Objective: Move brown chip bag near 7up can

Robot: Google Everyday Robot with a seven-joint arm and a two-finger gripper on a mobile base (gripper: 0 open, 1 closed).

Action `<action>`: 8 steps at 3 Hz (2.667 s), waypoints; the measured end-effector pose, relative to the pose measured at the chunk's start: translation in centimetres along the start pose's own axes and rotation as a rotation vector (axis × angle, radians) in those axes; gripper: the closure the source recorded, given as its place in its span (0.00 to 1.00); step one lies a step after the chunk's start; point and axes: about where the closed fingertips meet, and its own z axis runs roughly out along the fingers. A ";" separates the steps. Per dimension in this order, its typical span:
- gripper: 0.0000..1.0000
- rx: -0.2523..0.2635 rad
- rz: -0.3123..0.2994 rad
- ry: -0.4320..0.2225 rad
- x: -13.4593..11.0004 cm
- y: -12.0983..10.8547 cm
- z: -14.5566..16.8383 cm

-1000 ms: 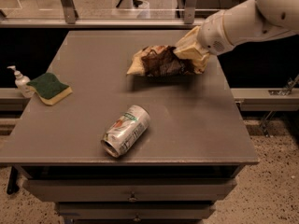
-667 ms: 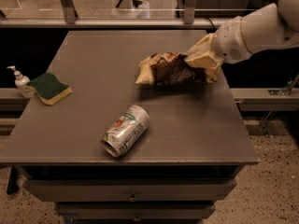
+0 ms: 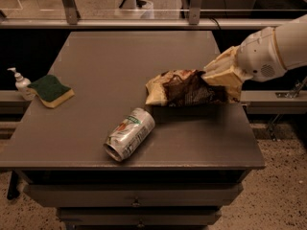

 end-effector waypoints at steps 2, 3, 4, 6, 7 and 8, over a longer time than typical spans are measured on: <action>1.00 -0.063 0.014 0.012 -0.7 4.1 -0.6; 0.82 -0.079 0.018 0.020 -0.7 4.7 -0.5; 0.59 -0.093 0.023 0.027 -0.7 5.2 -0.2; 0.13 -0.115 0.030 0.037 -0.7 5.8 0.3; 0.00 -0.120 0.033 0.040 -0.6 6.0 0.3; 0.00 -0.111 0.036 0.036 -0.3 5.7 0.1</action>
Offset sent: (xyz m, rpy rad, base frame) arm -0.0555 0.0136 -0.0053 -0.0101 0.0874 0.0441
